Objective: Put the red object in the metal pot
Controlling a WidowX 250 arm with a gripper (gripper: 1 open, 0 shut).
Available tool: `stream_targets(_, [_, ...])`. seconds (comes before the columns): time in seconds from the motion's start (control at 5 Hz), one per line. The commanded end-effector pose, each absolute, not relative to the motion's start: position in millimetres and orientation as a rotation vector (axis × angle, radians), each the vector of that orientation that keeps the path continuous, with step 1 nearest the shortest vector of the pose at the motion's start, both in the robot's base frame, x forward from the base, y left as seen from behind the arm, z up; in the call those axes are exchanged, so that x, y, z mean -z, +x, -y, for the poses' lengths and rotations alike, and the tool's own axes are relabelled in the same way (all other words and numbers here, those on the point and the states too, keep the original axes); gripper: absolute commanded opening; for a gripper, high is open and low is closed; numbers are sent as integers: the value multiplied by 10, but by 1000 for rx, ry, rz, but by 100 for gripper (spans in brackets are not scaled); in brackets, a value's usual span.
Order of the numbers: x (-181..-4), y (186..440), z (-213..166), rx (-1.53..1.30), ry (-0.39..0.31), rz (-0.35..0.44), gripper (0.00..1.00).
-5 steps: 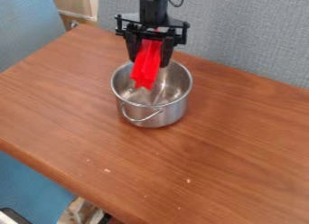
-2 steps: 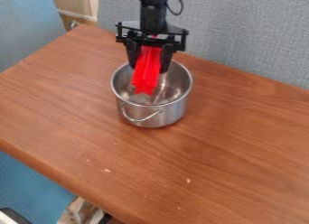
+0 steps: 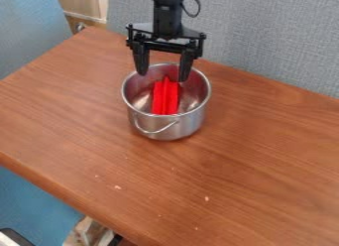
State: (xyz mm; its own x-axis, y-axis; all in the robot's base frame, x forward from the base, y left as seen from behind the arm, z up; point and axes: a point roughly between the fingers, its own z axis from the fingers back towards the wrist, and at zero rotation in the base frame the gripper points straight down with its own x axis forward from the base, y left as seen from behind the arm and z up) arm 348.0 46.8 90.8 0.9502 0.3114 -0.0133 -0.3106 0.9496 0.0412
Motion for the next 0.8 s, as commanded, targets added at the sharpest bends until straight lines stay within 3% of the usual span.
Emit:
stream_targets(0.0, [-1197, 3530, -475, -306, 33, 51, 100])
stream_targets(0.6, [-1494, 3519, -545, -294, 11, 81, 100])
